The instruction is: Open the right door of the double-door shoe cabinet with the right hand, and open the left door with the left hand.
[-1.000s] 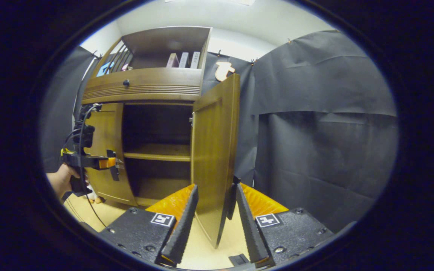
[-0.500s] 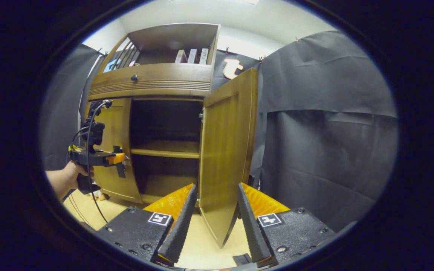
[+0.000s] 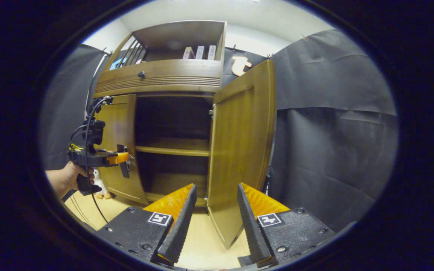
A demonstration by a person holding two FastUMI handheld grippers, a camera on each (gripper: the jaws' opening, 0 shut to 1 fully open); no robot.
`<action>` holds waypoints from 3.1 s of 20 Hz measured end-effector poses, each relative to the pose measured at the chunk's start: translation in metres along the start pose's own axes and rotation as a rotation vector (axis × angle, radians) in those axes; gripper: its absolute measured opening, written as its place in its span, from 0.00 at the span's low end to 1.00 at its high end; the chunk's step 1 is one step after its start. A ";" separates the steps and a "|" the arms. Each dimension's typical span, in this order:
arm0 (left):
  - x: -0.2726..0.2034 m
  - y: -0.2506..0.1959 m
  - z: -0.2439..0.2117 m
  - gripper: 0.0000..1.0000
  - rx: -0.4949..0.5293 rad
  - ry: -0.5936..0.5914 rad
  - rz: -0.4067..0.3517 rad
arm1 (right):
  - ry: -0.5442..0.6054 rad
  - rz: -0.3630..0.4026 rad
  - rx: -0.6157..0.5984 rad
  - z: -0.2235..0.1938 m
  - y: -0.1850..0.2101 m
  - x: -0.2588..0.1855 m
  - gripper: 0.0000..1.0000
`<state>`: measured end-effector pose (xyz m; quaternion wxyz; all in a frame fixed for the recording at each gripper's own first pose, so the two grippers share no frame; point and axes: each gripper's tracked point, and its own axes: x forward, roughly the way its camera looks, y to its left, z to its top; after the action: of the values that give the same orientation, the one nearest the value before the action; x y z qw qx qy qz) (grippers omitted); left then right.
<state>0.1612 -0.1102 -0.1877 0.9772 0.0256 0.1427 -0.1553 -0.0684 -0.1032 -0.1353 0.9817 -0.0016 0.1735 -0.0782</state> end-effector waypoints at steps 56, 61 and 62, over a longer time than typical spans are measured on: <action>-0.260 0.141 -0.052 0.22 -0.118 0.000 0.337 | -0.013 0.589 -0.204 -0.009 0.177 0.002 0.76; -0.275 0.169 -0.052 0.22 -0.120 0.007 0.390 | -0.005 0.590 -0.209 -0.012 0.181 0.005 0.76; -0.278 0.174 -0.052 0.22 -0.116 0.011 0.394 | -0.003 0.593 -0.211 -0.013 0.183 0.006 0.76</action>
<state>-0.0518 0.1419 -0.1565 0.9877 -0.0026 0.1490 0.0477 -0.0388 0.0770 -0.1549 0.9564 -0.0530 0.1721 0.2300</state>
